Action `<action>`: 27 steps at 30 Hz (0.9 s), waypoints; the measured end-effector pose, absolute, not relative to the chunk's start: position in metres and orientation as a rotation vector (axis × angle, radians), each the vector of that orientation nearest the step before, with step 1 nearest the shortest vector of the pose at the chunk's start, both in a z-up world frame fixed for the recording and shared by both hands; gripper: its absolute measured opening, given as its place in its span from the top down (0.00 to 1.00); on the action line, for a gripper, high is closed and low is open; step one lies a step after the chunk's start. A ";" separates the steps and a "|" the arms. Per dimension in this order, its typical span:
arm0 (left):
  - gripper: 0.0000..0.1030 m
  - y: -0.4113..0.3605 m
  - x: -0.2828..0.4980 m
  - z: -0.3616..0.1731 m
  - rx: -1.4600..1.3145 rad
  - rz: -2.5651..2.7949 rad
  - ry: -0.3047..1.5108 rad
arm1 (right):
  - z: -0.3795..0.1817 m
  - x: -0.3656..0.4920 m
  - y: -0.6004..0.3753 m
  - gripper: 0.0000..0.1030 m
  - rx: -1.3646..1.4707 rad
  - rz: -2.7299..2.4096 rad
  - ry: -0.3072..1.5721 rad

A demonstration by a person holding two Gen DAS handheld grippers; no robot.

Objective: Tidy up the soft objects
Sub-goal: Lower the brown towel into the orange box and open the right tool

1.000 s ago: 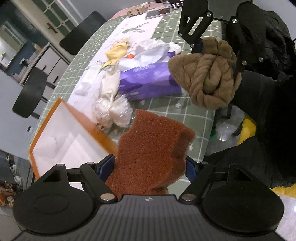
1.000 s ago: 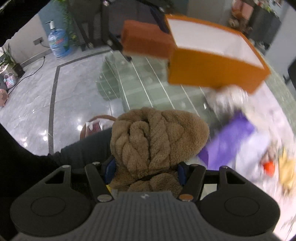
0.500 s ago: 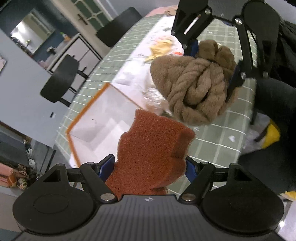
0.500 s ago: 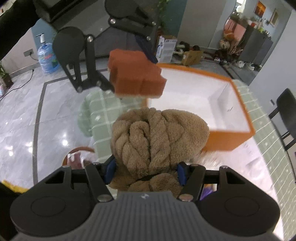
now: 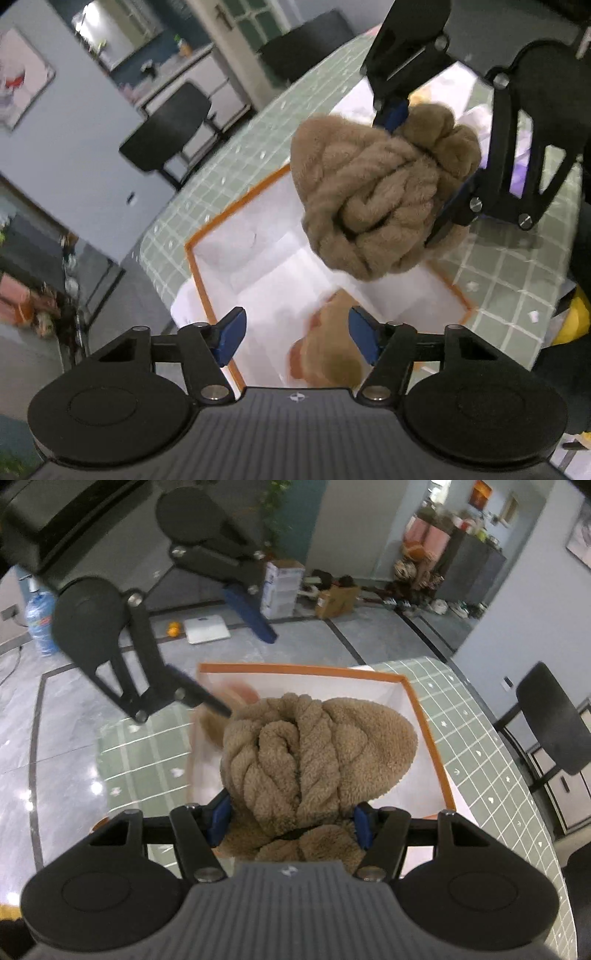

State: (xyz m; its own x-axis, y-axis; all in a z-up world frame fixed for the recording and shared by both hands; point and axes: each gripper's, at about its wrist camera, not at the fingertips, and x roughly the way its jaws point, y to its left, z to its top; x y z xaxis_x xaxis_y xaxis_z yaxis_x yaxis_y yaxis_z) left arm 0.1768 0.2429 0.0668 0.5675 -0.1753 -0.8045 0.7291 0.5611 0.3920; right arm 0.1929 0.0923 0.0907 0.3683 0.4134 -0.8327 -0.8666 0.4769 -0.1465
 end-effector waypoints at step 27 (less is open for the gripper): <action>0.32 0.263 0.167 0.033 0.813 -0.626 0.889 | -0.030 0.243 0.167 0.38 -0.693 0.912 1.034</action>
